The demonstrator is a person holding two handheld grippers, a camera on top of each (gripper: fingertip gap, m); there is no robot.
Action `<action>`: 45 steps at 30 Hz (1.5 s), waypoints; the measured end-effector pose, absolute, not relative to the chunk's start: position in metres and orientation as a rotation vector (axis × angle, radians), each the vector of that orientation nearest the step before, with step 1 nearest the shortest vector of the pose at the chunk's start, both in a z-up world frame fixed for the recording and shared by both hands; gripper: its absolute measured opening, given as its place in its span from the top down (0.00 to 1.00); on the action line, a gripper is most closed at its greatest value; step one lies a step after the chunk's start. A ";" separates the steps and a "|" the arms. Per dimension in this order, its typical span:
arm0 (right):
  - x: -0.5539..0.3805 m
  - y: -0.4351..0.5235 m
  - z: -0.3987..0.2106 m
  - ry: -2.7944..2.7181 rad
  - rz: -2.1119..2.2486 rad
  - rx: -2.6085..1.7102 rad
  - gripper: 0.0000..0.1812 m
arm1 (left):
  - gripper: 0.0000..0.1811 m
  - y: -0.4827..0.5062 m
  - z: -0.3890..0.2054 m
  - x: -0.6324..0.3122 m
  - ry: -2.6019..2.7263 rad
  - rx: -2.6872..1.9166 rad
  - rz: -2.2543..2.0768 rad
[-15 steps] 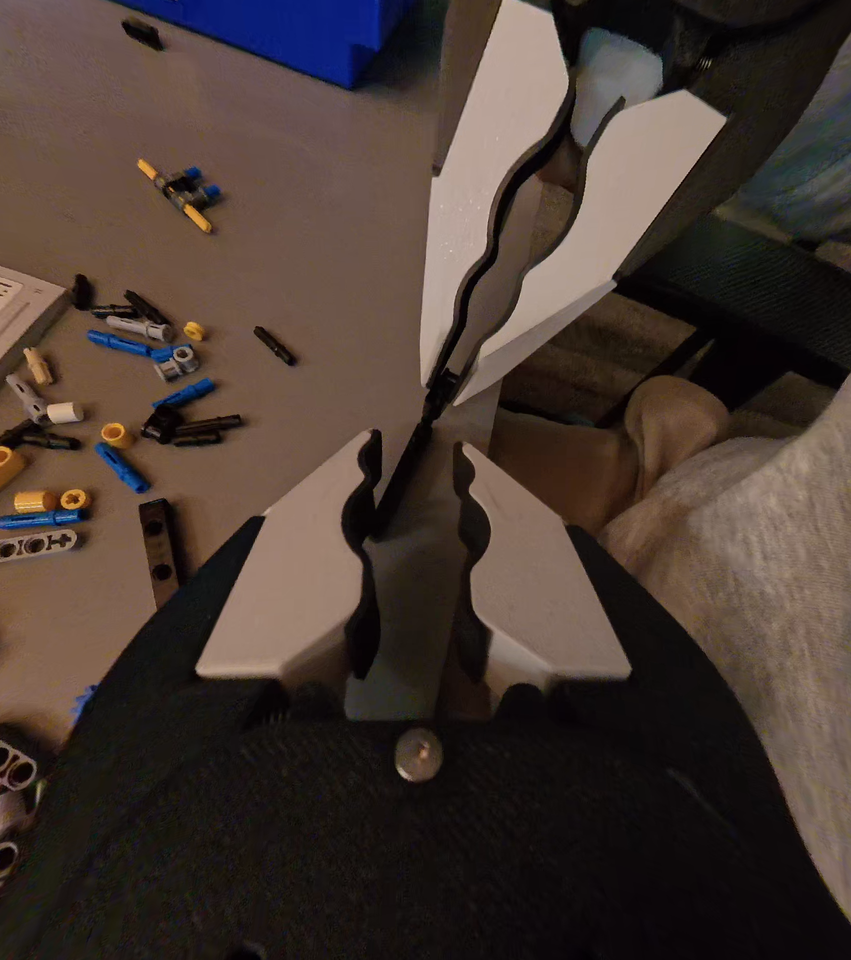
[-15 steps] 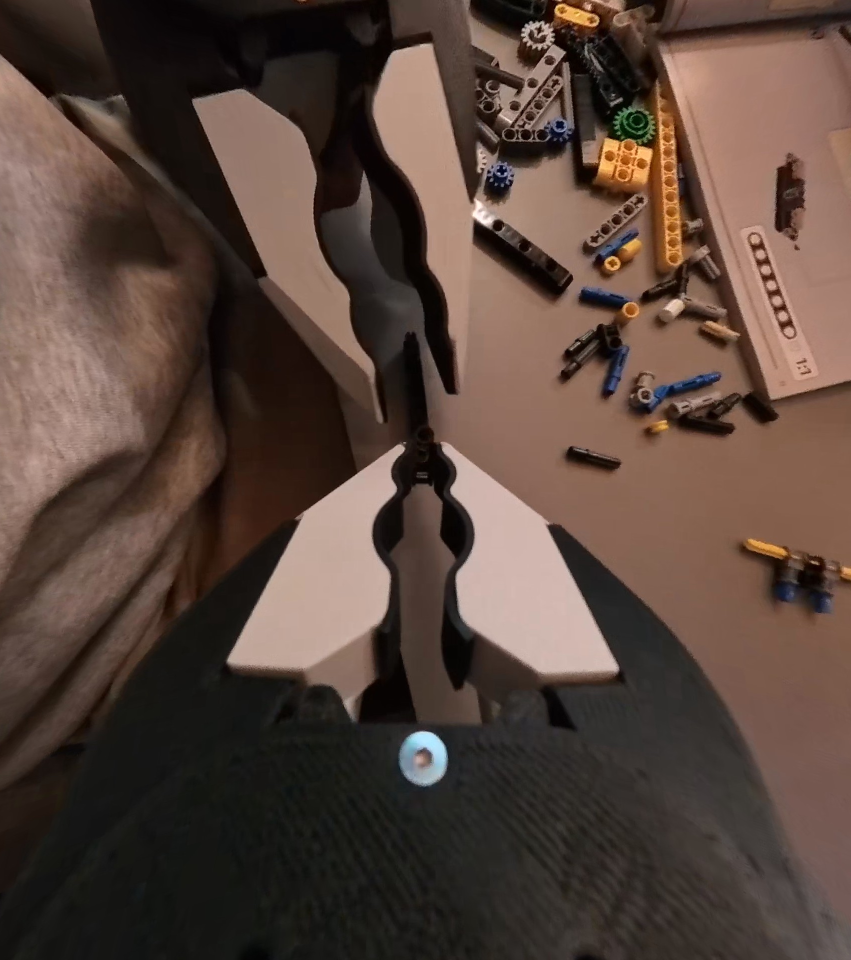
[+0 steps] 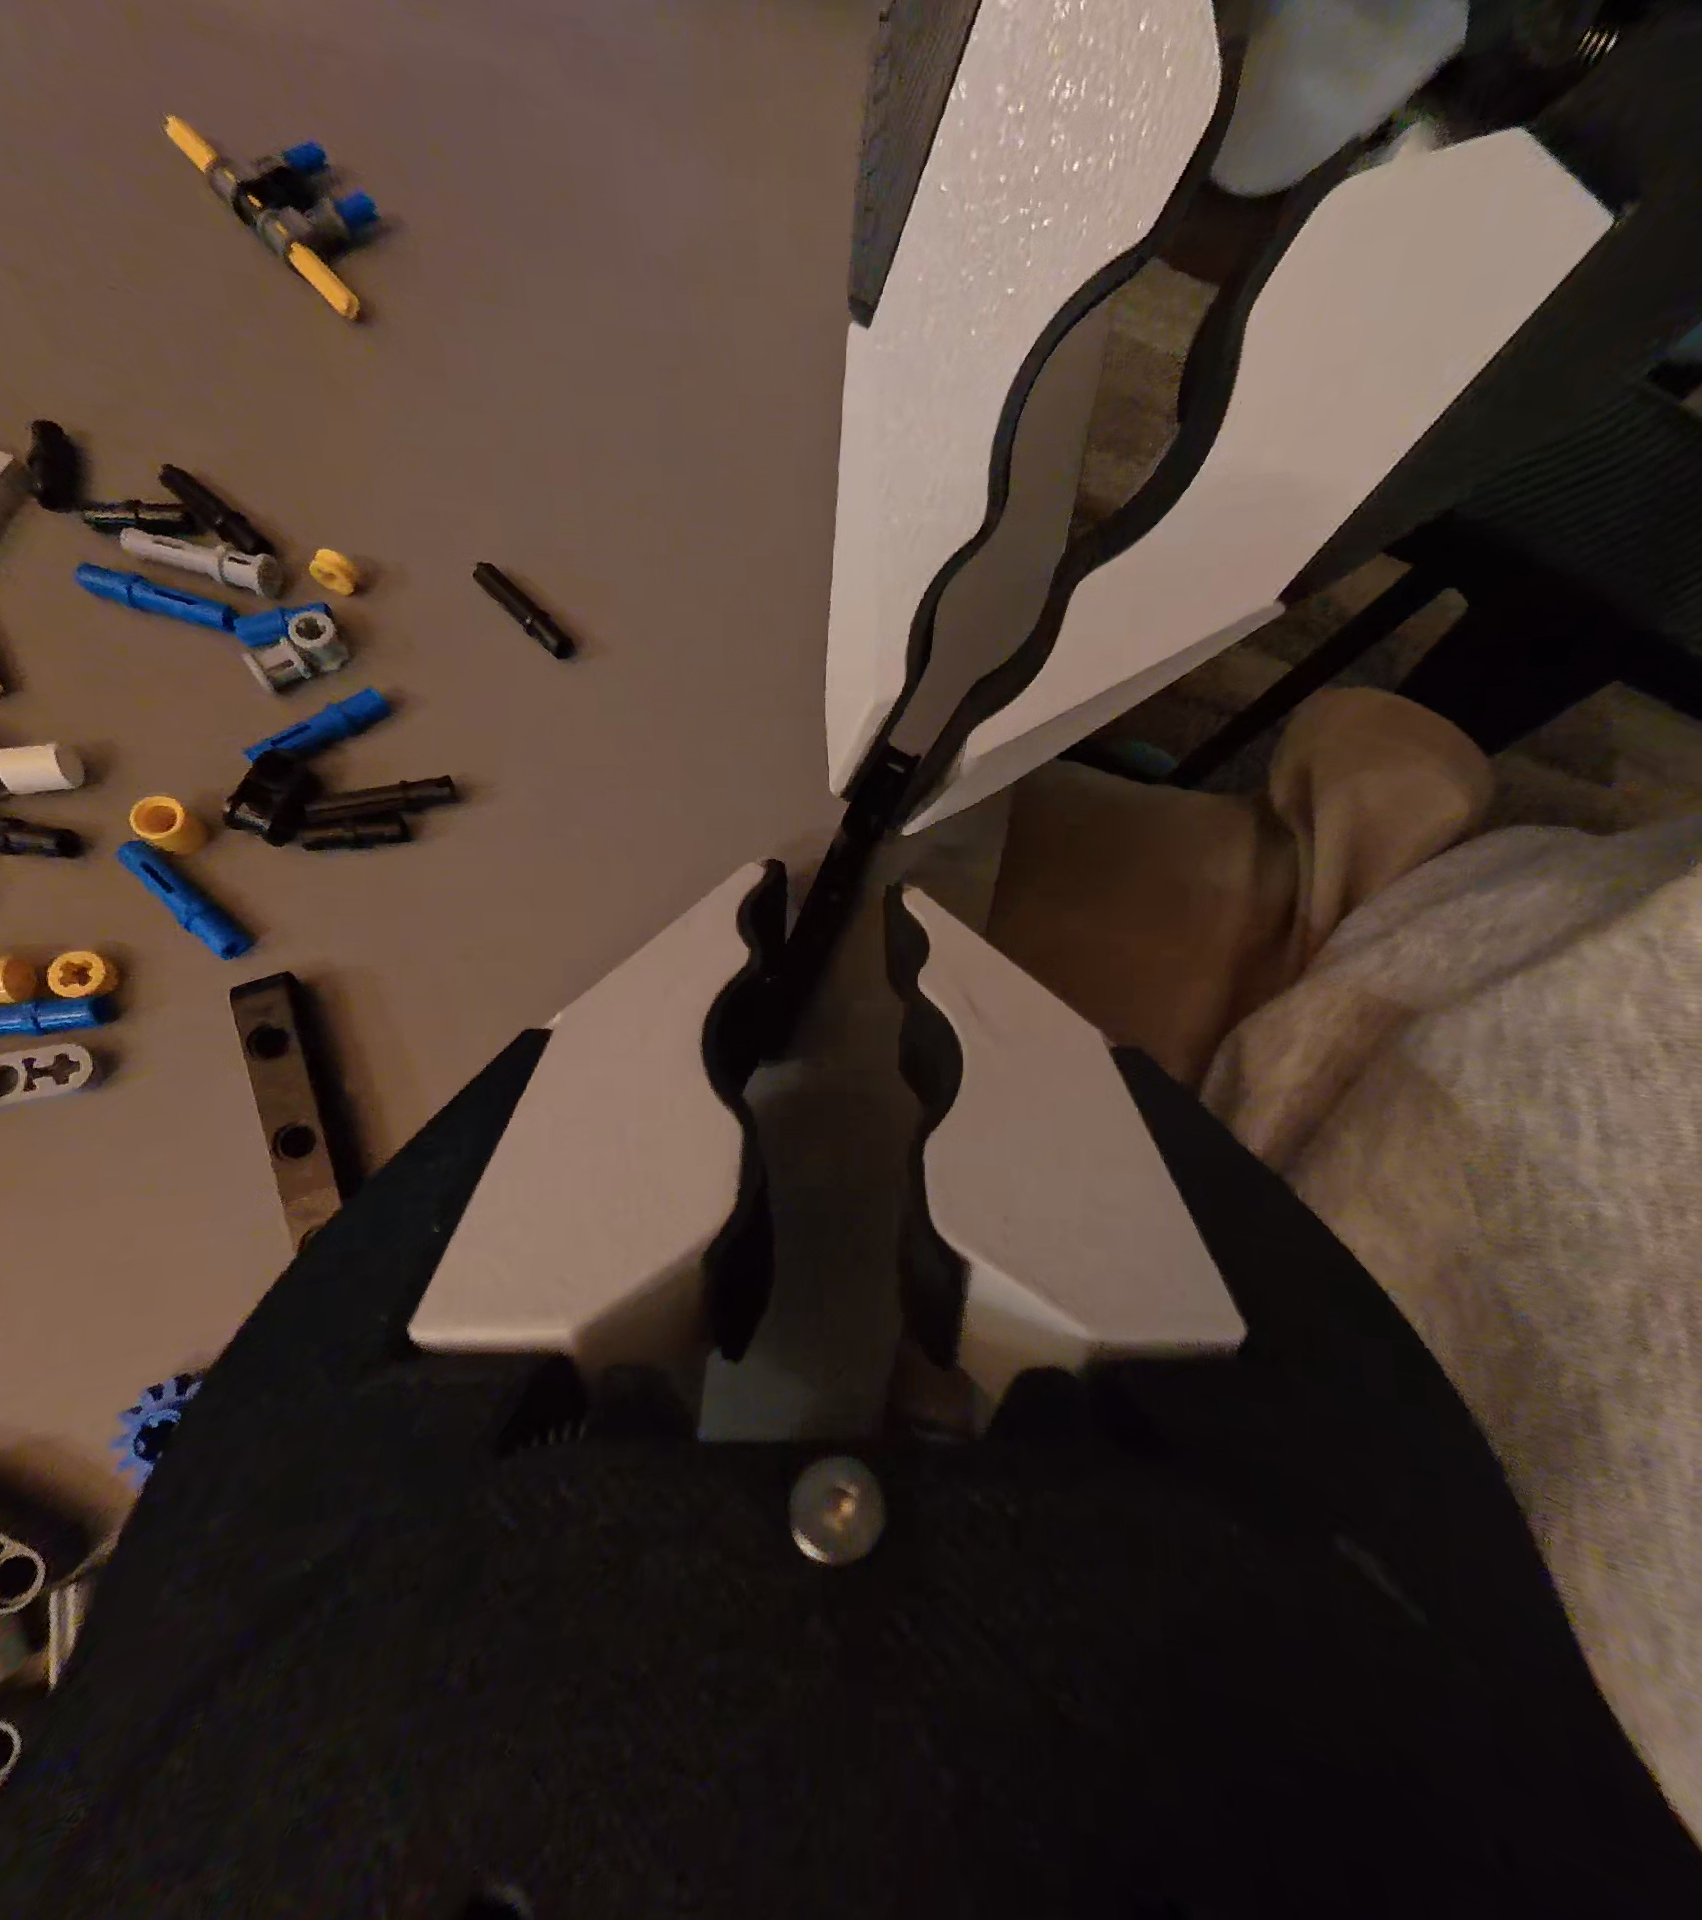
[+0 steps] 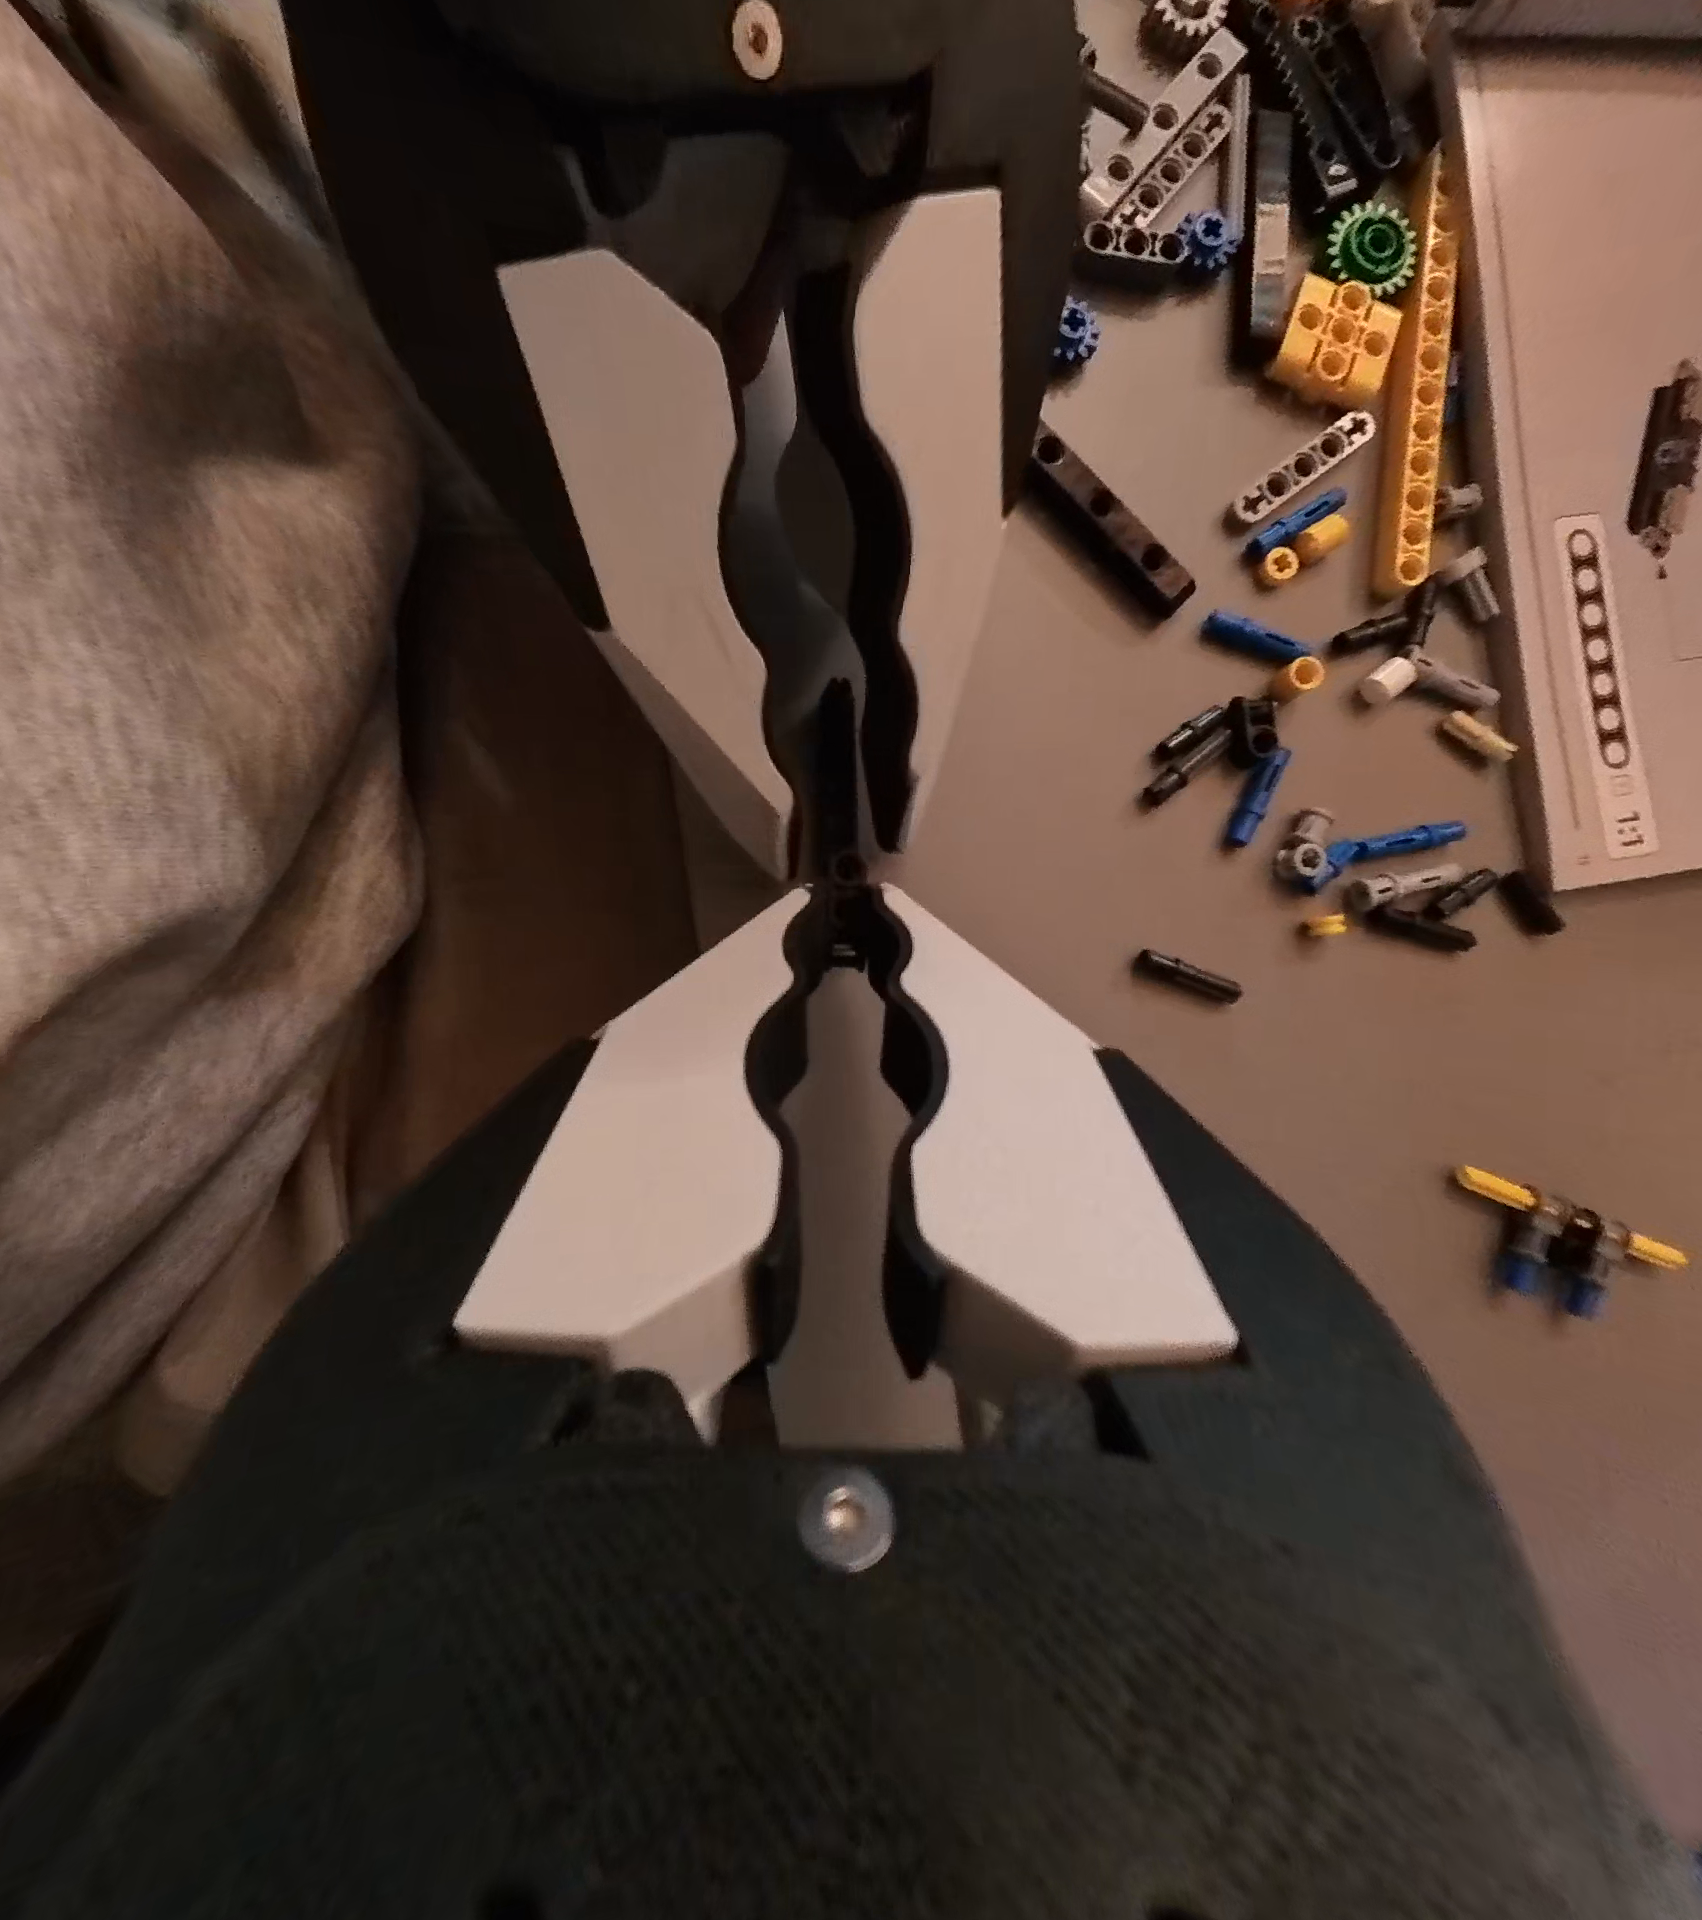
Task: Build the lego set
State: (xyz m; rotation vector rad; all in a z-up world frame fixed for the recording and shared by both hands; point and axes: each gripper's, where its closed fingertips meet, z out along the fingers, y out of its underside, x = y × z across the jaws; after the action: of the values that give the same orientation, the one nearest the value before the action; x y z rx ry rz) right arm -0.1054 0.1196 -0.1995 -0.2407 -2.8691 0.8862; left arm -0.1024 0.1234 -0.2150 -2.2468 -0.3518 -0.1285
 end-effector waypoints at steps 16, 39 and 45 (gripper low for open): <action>-0.104 0.123 -0.200 -2.878 0.908 -0.104 0.97 | 0.96 0.123 -0.218 -0.101 -0.363 -2.258 -0.174; -0.104 0.124 -0.201 -2.996 0.747 -0.149 0.97 | 0.96 0.123 -0.218 -0.100 -0.366 -2.257 -0.195; -0.104 0.124 -0.201 -2.981 0.738 -0.174 0.97 | 0.96 0.123 -0.218 -0.100 -0.366 -2.257 -0.195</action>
State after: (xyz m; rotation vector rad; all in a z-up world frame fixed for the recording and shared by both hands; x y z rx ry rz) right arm -0.1042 0.1238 -0.2014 -0.1739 -2.9814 0.7375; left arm -0.1003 0.1228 -0.2178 -2.2570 -0.3663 -0.1947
